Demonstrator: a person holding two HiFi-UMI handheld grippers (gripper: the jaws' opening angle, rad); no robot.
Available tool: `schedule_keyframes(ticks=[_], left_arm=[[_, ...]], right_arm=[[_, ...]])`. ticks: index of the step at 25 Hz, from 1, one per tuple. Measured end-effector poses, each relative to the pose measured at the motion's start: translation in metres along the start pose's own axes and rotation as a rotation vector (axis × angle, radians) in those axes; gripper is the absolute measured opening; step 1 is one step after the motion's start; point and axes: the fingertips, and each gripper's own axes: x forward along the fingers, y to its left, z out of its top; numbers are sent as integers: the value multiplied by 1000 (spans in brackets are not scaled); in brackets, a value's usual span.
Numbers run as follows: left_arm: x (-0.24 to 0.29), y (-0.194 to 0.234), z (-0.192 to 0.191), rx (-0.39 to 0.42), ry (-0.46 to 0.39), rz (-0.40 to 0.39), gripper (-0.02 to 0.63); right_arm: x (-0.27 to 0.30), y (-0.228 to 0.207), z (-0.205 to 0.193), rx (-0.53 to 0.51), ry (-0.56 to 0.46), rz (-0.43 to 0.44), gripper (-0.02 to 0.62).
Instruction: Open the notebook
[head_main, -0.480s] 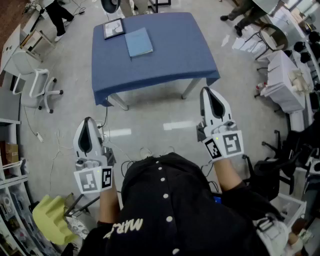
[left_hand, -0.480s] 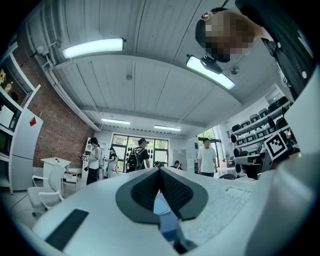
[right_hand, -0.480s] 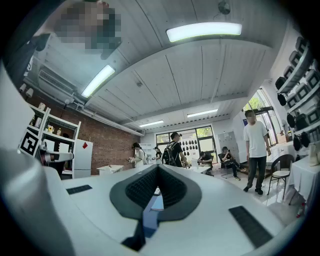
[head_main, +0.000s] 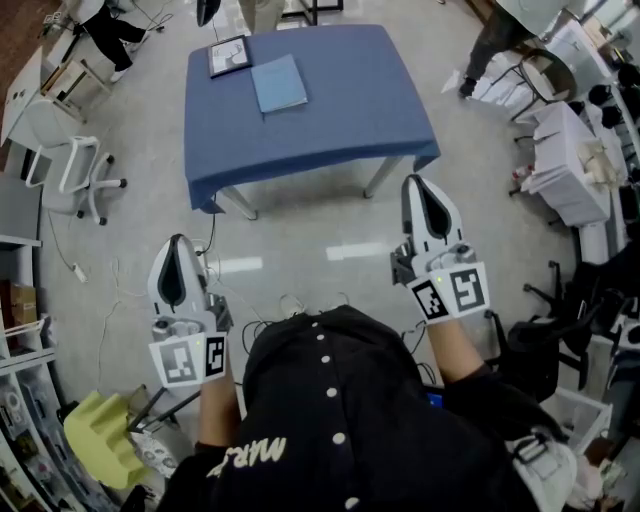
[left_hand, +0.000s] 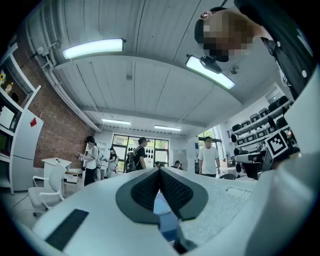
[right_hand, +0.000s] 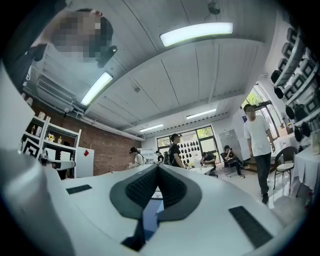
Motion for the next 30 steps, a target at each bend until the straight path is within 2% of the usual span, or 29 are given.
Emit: schedule_keyframes(ticks=[6, 8, 9, 14, 22, 30], left_arm=[[2, 7, -1, -5, -3, -2, 3], [3, 11, -1, -7, -6, -6, 3], [3, 13, 0, -7, -6, -9, 3], [3, 33, 0, -7, -11, -28, 3], [2, 62, -9, -6, 1, -75, 3], [44, 61, -26, -13, 11, -84, 3]], right_arm=[[7, 7, -1, 1, -5, 9, 20], [11, 12, 0, 33, -13, 29, 250], [14, 14, 0, 45, -12, 31, 274], [23, 29, -7, 4, 10, 8, 241], [23, 51, -14, -18, -2, -57, 242], [48, 27, -31, -17, 12, -72, 219]])
